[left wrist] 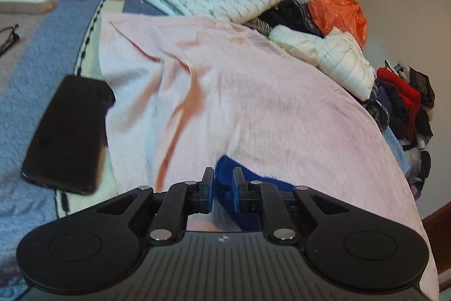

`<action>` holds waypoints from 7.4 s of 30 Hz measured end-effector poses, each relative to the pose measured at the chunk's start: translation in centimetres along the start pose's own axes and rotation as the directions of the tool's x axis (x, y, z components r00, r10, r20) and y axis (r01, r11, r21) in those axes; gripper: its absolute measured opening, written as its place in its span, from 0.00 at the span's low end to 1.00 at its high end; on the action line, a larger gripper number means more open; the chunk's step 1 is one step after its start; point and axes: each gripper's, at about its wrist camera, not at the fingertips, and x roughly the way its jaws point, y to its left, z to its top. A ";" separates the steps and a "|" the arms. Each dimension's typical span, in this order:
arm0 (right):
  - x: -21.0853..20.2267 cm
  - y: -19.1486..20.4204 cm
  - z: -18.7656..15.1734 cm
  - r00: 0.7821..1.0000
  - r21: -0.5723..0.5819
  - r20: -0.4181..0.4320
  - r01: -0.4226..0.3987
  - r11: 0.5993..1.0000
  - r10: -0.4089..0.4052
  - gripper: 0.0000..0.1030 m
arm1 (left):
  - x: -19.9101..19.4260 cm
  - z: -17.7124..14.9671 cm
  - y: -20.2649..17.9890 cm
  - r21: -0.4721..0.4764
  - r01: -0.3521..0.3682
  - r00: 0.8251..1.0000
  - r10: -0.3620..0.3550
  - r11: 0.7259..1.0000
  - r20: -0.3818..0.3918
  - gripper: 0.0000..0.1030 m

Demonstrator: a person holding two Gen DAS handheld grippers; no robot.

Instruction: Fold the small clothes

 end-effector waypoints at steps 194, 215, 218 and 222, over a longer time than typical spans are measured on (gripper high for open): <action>-22.5 -25.6 -32.8 0.671 0.778 -0.437 0.616 0.122 -0.599 0.62 | 1.1 -27.4 -31.1 0.830 0.344 0.932 -0.048 0.439 -0.360 0.64; -23.4 -8.4 -27.0 0.793 0.427 -0.374 0.608 0.669 -0.482 0.82 | -2.3 -25.6 -26.4 0.821 0.403 0.912 -0.106 0.405 -0.396 0.69; -26.7 -8.3 -29.1 0.808 0.550 -0.371 0.588 0.593 -0.457 0.81 | -1.8 -24.4 -25.0 0.820 0.410 0.910 -0.127 0.399 -0.394 0.69; -30.2 -9.3 -32.4 0.869 0.814 -0.286 0.442 0.377 -0.403 0.74 | 0.0 -21.8 -23.3 0.831 0.350 0.936 -0.125 0.433 -0.329 0.69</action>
